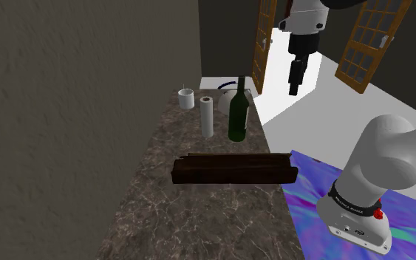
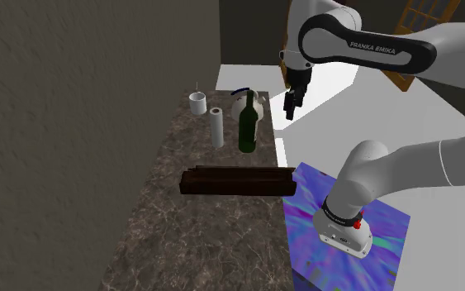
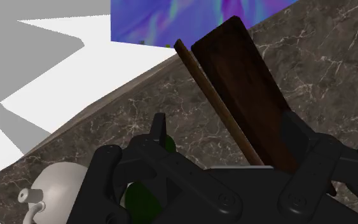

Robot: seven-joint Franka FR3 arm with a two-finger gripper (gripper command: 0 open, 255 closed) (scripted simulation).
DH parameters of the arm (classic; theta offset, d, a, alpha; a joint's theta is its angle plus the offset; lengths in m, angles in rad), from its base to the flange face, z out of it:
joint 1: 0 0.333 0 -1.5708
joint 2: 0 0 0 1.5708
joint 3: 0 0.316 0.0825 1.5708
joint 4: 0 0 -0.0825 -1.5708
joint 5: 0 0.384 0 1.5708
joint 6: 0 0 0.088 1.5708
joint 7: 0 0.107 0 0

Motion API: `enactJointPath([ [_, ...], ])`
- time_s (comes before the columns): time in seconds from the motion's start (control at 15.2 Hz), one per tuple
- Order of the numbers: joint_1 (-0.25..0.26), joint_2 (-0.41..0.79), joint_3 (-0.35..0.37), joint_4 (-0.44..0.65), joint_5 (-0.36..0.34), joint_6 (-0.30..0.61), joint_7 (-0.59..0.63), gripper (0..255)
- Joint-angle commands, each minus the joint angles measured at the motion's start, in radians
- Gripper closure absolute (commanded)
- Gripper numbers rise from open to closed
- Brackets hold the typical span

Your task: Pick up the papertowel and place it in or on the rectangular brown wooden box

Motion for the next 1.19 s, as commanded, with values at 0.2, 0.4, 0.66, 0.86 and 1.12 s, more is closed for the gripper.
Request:
enactJointPath([
  [0.2, 0.005, 0.105, 0.0, 0.025, 0.005, 0.087, 0.008, 0],
  [0.4, 0.01, 0.215, -0.001, 0.063, 0.01, 0.165, 0.015, 0],
  [0.66, 0.017, 0.364, -0.002, 0.132, 0.016, 0.254, 0.022, 0],
  [0.86, 0.021, 0.477, -0.003, 0.197, 0.022, 0.308, 0.026, 0],
  [1.12, 0.024, 0.628, -0.004, 0.302, 0.031, 0.363, 0.029, 0],
])
